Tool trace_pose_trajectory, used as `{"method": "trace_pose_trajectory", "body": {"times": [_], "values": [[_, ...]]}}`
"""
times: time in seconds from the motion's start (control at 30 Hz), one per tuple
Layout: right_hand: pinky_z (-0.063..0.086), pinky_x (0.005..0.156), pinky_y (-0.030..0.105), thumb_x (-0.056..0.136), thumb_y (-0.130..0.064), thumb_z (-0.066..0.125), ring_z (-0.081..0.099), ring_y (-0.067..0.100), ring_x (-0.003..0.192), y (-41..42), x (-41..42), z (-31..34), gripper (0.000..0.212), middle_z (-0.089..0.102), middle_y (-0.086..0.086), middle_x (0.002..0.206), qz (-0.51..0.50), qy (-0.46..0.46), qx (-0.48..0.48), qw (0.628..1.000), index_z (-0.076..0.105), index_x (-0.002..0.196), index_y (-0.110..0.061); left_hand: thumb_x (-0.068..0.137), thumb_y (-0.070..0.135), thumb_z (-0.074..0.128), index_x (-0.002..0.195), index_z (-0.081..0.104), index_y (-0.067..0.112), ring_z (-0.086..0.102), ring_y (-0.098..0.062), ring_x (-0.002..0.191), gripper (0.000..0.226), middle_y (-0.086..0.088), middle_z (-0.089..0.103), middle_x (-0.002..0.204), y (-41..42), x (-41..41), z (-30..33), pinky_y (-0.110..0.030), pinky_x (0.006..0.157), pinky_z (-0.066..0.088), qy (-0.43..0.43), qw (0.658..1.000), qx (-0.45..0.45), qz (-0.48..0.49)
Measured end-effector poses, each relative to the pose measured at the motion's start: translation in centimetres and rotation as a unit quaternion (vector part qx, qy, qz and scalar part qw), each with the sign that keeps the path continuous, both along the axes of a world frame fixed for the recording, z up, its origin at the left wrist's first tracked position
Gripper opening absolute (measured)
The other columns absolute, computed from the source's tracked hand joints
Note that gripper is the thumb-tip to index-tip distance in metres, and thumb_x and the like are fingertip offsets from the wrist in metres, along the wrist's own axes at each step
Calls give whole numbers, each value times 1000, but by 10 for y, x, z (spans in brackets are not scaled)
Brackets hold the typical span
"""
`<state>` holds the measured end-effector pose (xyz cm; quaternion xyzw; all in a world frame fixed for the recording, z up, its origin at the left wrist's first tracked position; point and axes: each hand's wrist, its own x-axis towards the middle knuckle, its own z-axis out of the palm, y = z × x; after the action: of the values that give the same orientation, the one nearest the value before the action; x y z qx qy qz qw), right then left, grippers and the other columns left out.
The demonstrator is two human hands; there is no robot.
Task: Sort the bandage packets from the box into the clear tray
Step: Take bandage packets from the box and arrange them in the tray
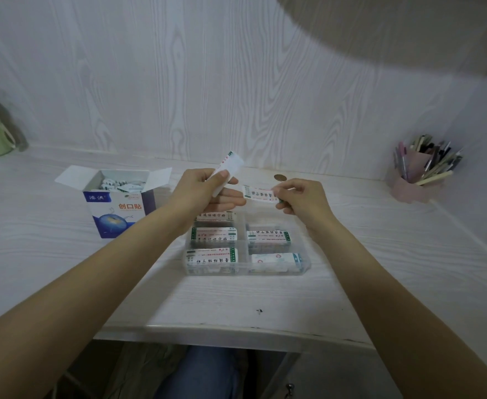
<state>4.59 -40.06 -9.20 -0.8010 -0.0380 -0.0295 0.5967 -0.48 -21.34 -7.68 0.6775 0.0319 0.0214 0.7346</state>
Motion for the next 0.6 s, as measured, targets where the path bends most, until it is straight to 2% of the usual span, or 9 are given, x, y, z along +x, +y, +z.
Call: {"method": "trace_pose_trajectory", "body": {"times": [0.07,0.17,0.23,0.3,0.4,0.5,0.57,0.6], "values": [[46,54,16,86,-8,65,61,10,56,-6,4,-4,13,66,4,74,-42,-4,-80,996,68,75,-13,99,18,46,92,63,5,73,-20,72,23,-13,73,79,2,1,-1,-21,58,58,-1,1000,1,1],[40,44,7,87,-4,62,59,11,55,-8,5,-9,13,64,8,75,-27,-14,-195,980,68,77,-8,100,18,46,94,63,4,73,-21,73,23,-14,73,81,0,1,-2,-21,59,58,2,1000,5,-3],[44,52,13,87,-5,60,62,17,64,-3,5,-12,13,65,10,79,-5,-27,-272,962,67,77,-11,100,18,46,95,63,4,73,-21,74,22,-14,73,83,-2,1,-2,-21,60,58,0,1000,8,-6],[49,67,26,88,-10,61,63,22,80,2,7,-14,9,67,9,90,-5,-39,-341,939,66,82,-14,100,18,46,96,63,4,73,-21,74,22,-13,73,82,-3,1,-1,-21,60,58,-1,1000,8,-8],[42,68,29,88,-16,62,59,23,95,9,5,-15,6,64,4,98,-9,-47,-426,904,66,93,-17,100,18,46,95,63,5,73,-19,73,23,-11,74,78,-3,1,-1,-21,59,58,-3,1000,11,-9],[40,65,28,88,-16,61,61,24,92,13,4,-14,9,67,4,96,3,-39,-466,884,69,93,-18,100,18,46,95,63,5,73,-19,72,23,-10,73,77,-2,2,0,-21,60,58,-3,1000,14,-8],[40,64,28,92,-25,58,62,24,86,15,2,-13,13,65,4,90,15,-26,-489,872,68,90,-17,100,18,46,94,64,4,73,-19,72,23,-11,73,77,1,3,1,-21,60,58,-3,1000,18,-6],[40,61,27,93,-31,56,61,23,79,15,2,-13,21,63,4,82,20,-21,-498,867,66,83,-15,100,18,46,95,64,4,73,-20,72,23,-12,73,78,2,4,2,-21,59,58,-3,1000,18,-6]]}}
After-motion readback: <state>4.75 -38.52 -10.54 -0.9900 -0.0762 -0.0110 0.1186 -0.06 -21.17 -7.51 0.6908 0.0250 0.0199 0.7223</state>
